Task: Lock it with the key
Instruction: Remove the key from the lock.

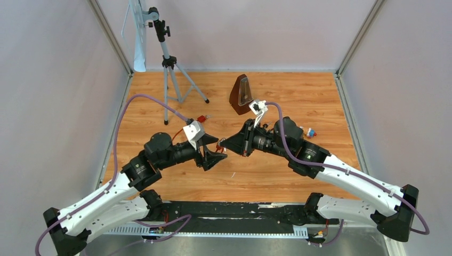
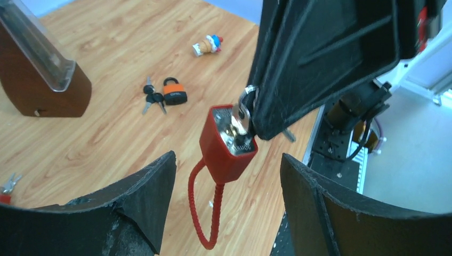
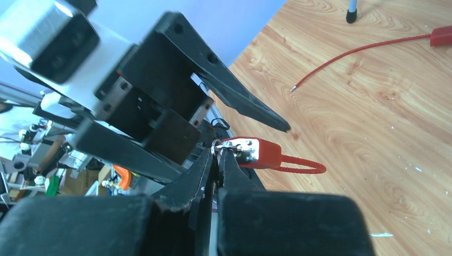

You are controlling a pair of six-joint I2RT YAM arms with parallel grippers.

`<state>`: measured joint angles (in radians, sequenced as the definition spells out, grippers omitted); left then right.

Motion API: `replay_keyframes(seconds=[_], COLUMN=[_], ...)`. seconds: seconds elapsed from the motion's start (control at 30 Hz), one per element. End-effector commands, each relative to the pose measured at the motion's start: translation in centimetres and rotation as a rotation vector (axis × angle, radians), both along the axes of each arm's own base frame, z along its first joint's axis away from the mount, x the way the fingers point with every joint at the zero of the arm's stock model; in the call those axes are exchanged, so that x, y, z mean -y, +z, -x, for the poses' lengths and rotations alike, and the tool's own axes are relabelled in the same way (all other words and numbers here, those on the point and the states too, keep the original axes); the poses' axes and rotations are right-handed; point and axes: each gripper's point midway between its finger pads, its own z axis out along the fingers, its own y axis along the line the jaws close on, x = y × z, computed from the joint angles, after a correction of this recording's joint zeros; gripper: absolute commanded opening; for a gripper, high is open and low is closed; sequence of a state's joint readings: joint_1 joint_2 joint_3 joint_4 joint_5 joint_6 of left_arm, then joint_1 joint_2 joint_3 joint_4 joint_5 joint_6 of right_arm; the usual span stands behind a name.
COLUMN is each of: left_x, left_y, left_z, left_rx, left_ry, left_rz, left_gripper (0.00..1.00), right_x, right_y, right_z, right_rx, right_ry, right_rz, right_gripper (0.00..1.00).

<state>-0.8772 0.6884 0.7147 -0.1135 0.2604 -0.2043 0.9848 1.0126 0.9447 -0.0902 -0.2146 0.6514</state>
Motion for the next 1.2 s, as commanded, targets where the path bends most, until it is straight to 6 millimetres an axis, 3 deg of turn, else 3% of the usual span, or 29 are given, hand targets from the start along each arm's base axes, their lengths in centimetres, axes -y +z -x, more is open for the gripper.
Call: replay_keyframes(seconds=[0.0,0.17,0.27,0.4,0.8,0.93,1.1,1.17], left_x=[1.3,1.2,0.8,0.7,1.5,1.7,1.6,1.4], left_y=[2.2,3.2,4.0,3.7,3.9,3.6,3.3,3.3], left_z=[0.6,0.6,0.6,0.0,-0.8,-1.1,-1.4,-1.5], left_rx=[0.173,0.285,0.322,0.324,0.332,0.326,0.318,0.313], left_ry=[-0.092,-0.085,-0.065,-0.032,-0.014,-0.005,0.014,0.025], left_rz=[0.086,0.193,0.242,0.268,0.296,0.289,0.287,0.287], left_gripper=[0.78,0.75,0.67,0.59,0.52,0.46,0.26,0.11], right_x=[0.1,0.2,0.3,0.4,0.3,0.4,0.8,0.9], right_y=[3.0,3.4,3.6,4.1,5.2,5.4,5.7,5.8], right_z=[-0.8,-1.2,-1.4,-1.6,-1.4,-1.4,-1.4,-1.5], right_rx=[-0.063,-0.100,-0.119,-0.132,-0.159,-0.163,-0.165,-0.165], right_ry=[-0.066,-0.096,-0.109,-0.127,-0.119,-0.123,-0.135,-0.141], right_rz=[-0.080,-0.102,-0.115,-0.137,-0.186,-0.200,-0.215,-0.218], right_gripper=[0.00,0.00,0.00,0.00,0.00,0.00,0.00,0.00])
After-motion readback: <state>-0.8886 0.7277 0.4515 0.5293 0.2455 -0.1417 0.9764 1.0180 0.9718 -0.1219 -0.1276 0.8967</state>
